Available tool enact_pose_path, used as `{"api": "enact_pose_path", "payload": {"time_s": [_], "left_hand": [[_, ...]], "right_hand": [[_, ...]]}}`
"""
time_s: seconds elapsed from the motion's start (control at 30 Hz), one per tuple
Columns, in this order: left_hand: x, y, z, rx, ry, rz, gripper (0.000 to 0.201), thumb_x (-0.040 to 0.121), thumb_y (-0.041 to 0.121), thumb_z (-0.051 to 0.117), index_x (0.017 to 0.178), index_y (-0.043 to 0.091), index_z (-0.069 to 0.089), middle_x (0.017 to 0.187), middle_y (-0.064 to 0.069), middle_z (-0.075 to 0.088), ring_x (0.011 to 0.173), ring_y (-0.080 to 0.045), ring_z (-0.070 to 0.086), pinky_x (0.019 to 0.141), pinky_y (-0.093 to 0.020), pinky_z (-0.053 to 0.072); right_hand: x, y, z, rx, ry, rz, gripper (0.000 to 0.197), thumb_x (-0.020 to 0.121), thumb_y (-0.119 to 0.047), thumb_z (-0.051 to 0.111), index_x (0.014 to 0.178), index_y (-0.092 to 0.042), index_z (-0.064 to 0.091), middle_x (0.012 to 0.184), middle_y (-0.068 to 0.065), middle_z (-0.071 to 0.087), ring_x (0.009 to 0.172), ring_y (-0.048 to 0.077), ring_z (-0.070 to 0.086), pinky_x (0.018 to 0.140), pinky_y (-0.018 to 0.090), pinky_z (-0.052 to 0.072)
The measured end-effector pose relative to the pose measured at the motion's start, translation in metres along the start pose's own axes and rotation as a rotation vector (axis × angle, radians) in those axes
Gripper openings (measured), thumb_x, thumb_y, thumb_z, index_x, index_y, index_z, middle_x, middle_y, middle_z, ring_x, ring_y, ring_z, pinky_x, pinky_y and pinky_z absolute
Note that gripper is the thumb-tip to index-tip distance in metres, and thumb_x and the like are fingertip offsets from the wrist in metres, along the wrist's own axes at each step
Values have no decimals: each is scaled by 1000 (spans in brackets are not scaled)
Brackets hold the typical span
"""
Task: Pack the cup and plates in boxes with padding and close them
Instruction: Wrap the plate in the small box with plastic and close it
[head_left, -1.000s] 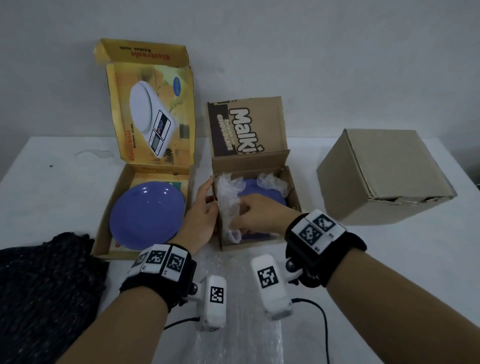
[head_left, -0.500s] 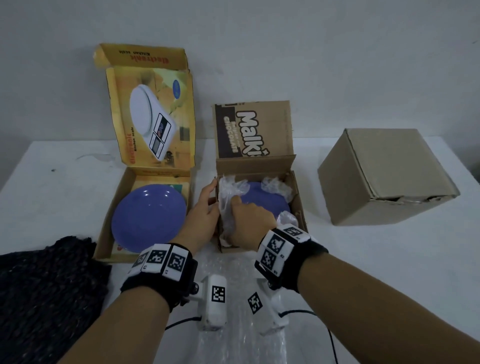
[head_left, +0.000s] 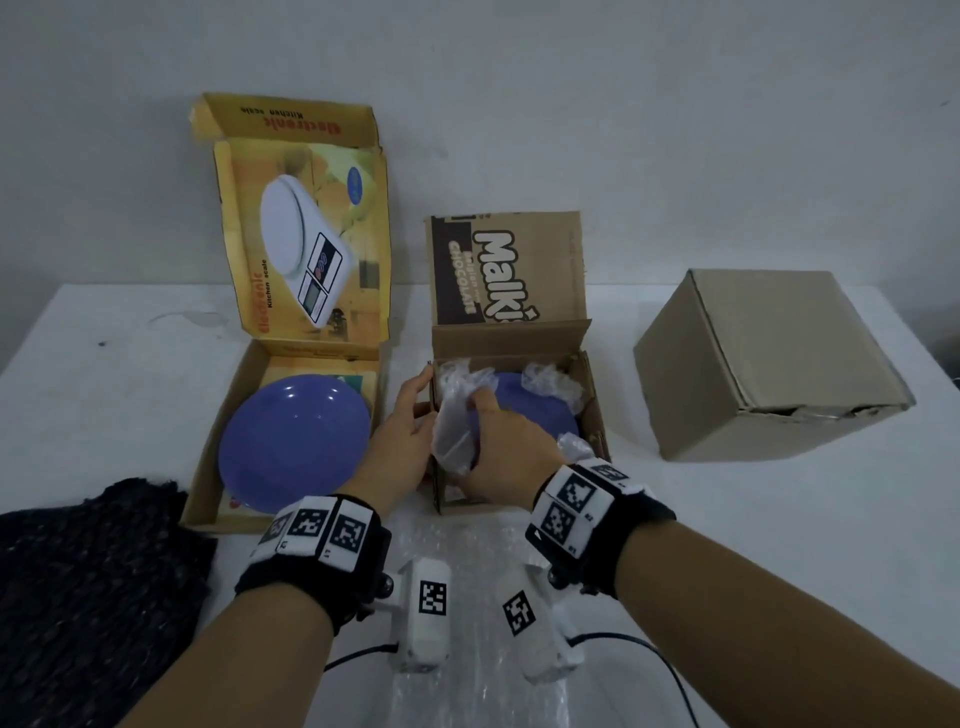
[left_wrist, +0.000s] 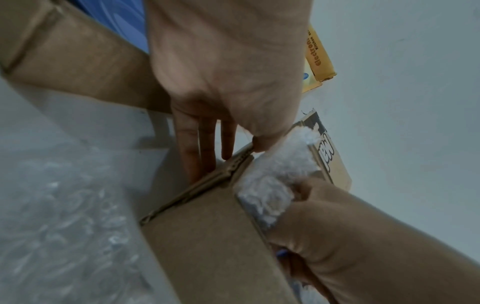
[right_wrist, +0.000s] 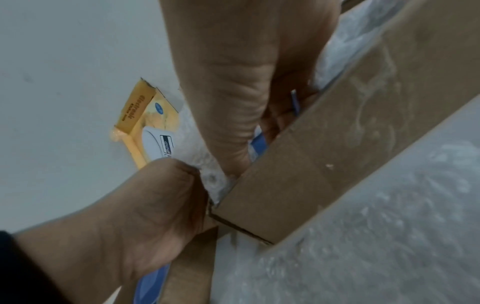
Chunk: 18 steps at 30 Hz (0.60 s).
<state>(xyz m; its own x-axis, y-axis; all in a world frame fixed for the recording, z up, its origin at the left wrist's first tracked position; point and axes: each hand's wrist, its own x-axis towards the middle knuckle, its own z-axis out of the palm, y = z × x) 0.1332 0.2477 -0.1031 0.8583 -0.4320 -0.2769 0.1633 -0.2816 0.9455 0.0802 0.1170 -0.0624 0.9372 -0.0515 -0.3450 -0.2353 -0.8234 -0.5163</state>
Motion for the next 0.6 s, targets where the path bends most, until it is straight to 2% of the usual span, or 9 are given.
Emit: {"api": "enact_pose_path", "payload": {"time_s": [0.07,0.1,0.17,0.23,0.3,0.33,0.4,0.47,0.6], "left_hand": [[-2,4,0,-18,-3,5,51,100,7,38,143,31,25,101,8,59,94,-7,58,76,-11,48],[-3,4,0,-27,-3,8,49,100,9,37,143,31,25,109,6,57,100,-10,58,80,-12,47],[-3,3,0,-23,1,17,51,101,12,37,144,35,25,129,2,52,112,-16,55,95,-25,45],[-2,-1,0,-17,19,17,52,101,13,39,143,41,28,134,-2,53,110,-17,58,97,-35,47],[0,-4,1,23,33,32,51,101,14,38,142,43,28,134,-8,54,108,-24,59,91,-32,48],[0,-6,1,37,38,35,51,101,15,37,142,44,27,133,-10,54,107,-27,59,90,-32,48],[1,-6,0,37,29,31,52,101,16,37,142,45,26,134,-5,53,105,-19,59,93,-35,48],[0,-4,-1,32,18,11,51,101,17,37,143,44,26,127,-2,56,97,-10,60,86,-30,49],[0,-2,1,48,25,28,53,101,15,36,146,40,24,117,1,57,85,-4,57,74,-20,48]], "right_hand": [[-4,2,-6,56,24,-160,79,77,-25,72,143,-21,27,137,10,45,105,29,60,85,32,50],[-7,4,-10,63,-2,-221,72,79,-18,69,141,-20,34,136,9,47,104,27,59,85,26,46],[-13,7,-18,14,-71,-263,43,86,-9,56,128,-16,55,124,8,59,103,25,58,87,19,40],[-16,9,-20,-50,-111,-232,21,91,-16,47,93,-12,68,95,9,67,86,26,58,88,33,47],[-17,10,-16,-56,-120,-195,33,94,-25,46,72,-6,61,79,10,59,75,26,54,79,43,46],[-16,9,-14,-65,-117,-173,34,94,-27,48,73,-5,61,81,10,56,78,26,54,78,42,46],[-13,4,-10,-116,-113,-145,22,91,-27,55,79,-10,65,88,6,52,83,25,55,78,36,47],[-4,2,-5,-128,-118,-90,9,86,-27,61,82,-19,57,94,5,48,84,24,52,76,33,47],[11,2,-5,-188,-162,39,47,82,-36,64,119,-14,45,112,8,55,98,27,56,76,36,48]]}}
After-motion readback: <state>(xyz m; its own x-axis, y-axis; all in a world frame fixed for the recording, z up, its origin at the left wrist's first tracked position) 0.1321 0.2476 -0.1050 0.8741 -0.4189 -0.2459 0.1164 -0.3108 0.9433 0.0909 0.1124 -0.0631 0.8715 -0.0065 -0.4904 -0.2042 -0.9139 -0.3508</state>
